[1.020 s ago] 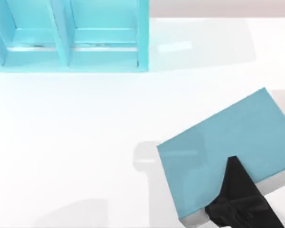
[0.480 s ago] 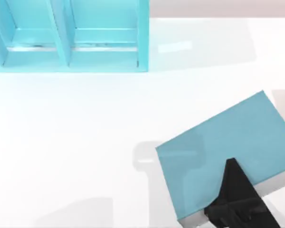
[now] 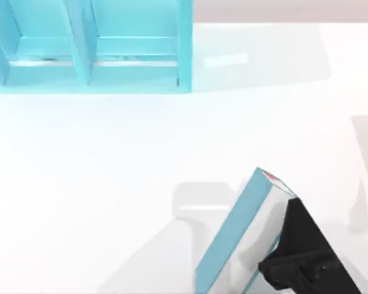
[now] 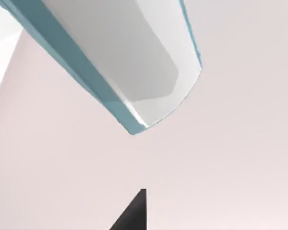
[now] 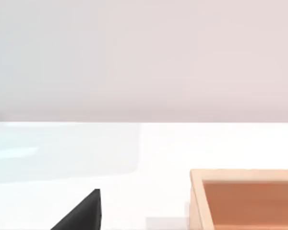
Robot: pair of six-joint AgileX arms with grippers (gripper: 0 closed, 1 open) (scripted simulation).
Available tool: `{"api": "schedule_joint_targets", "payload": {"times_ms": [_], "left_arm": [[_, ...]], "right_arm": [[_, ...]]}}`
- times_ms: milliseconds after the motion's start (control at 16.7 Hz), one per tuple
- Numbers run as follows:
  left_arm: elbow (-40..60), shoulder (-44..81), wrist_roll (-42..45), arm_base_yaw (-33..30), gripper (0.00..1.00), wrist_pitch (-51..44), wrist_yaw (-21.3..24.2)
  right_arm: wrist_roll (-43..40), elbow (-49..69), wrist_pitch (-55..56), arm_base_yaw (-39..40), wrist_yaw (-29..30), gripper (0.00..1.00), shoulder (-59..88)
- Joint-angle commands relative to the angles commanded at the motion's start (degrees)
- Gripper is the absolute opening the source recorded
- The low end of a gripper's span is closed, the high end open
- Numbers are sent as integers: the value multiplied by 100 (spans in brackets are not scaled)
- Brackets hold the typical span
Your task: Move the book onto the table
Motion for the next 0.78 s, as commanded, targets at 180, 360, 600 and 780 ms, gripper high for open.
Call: {"api": "schedule_joint_targets", "payload": {"times_ms": [180, 360, 600, 780], "left_arm": [[0, 0, 0, 0, 100, 0, 0], [0, 0, 0, 0, 100, 0, 0], [45, -129, 13, 40, 100, -398, 168], [51, -154, -157, 2, 100, -586, 142]], "right_arm": [[0, 0, 0, 0, 0, 100, 0], [0, 0, 0, 0, 0, 100, 0], [0, 0, 0, 0, 0, 100, 0], [0, 0, 0, 0, 0, 100, 0]]}}
